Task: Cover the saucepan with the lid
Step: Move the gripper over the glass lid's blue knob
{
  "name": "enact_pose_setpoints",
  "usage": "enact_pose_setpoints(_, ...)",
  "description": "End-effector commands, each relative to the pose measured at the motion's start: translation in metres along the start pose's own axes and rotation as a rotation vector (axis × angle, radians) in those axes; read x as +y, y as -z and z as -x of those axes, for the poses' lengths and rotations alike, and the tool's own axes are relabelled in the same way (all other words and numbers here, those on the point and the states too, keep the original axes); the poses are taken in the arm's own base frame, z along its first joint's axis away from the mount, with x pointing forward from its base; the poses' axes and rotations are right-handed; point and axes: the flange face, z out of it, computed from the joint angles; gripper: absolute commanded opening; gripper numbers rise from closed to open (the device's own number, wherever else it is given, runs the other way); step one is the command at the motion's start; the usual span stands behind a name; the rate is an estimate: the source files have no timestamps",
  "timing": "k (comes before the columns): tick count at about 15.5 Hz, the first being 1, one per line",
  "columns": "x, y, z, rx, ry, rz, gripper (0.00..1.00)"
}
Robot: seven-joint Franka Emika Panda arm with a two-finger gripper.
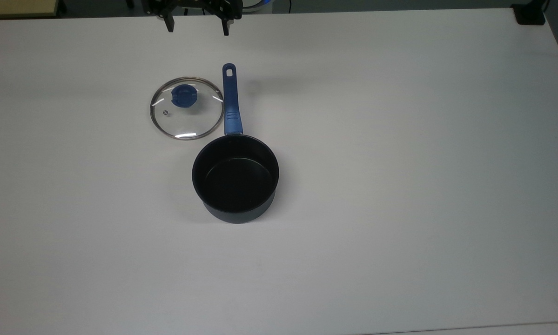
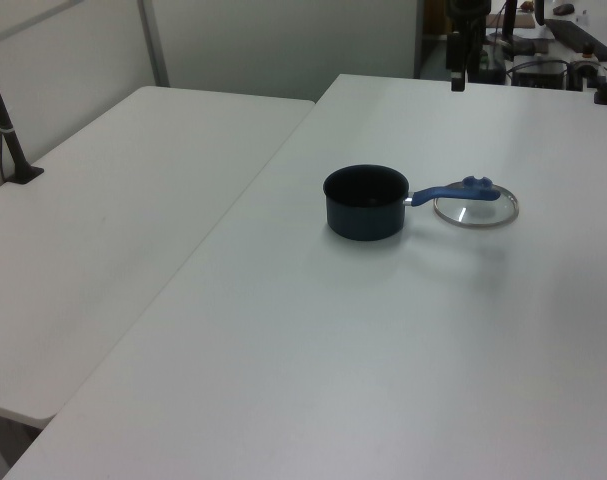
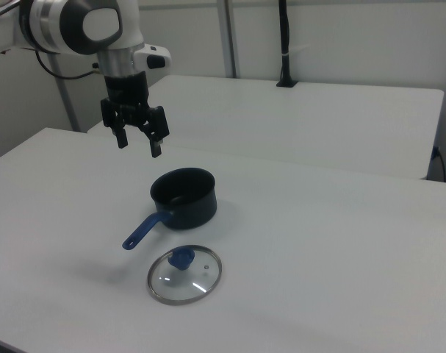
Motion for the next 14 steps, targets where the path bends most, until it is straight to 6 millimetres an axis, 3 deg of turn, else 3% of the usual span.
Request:
enact_pose_setpoints(1,-0.0001,0.0040,0.0026,-0.001,-0.002,0.019,1.00)
enact_pose_setpoints(14,0.0030,0.0056,0.0030,0.002,-0.010,0.008,1.00)
